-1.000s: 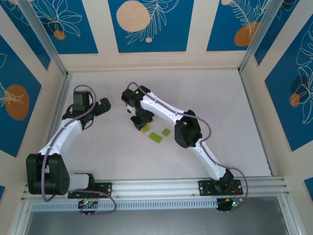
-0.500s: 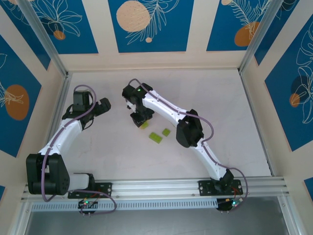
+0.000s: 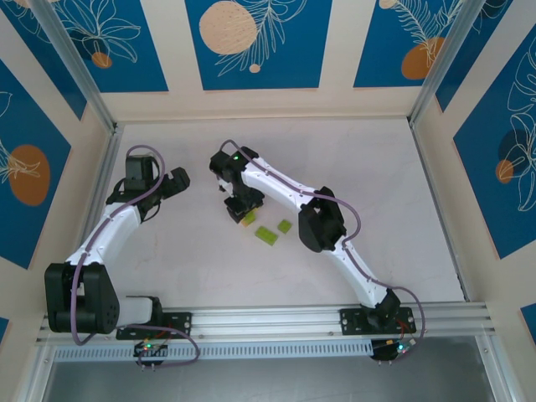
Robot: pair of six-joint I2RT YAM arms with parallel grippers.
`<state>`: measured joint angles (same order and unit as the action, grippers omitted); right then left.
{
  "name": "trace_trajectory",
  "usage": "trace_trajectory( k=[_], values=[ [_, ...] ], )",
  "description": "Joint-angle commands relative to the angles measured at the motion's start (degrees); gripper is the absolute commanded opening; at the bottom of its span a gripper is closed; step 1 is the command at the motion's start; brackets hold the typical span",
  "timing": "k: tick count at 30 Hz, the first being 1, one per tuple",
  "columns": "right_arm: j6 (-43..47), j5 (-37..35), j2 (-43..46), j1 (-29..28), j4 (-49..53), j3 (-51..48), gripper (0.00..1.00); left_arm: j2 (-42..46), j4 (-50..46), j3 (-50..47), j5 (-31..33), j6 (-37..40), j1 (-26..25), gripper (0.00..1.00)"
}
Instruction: Assemble a carrot with lego
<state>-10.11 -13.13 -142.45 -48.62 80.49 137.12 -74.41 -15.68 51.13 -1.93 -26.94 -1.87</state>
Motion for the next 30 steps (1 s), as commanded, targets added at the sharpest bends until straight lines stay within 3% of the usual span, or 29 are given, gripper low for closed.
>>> trace_trajectory(
  k=[1,9,16,20,25,30],
  values=[
    [-0.4,1.2,-0.3,-0.1,1.3,0.0,0.53,0.5,0.0,-0.2,-0.6,-0.4,0.8,0.98],
    [0.9,0.5,9.5,0.1,-3.5,-6.5,0.65,0.5,-0.3,-0.1,-0.8,-0.3,0.8,0.98],
    [4.7,1.0,20.5,0.7,-11.5,-26.2,0.66,0.7,-0.3,-0.1,-0.9,-0.4,0.8,0.98],
    [4.3,6.3,25.2,1.6,-19.2,-37.7,0.67,0.8,-0.4,0.0,-0.9,-0.3,0.8,0.98],
    [3.4,10.4,27.9,3.2,-26.2,-46.1,0.67,0.8,-0.7,0.2,-1.1,-0.5,0.8,0.98],
    [3.5,11.7,27.2,4.0,-29.1,-48.1,0.66,0.8,-1.0,0.4,-1.1,-0.4,0.8,0.98]
  ],
)
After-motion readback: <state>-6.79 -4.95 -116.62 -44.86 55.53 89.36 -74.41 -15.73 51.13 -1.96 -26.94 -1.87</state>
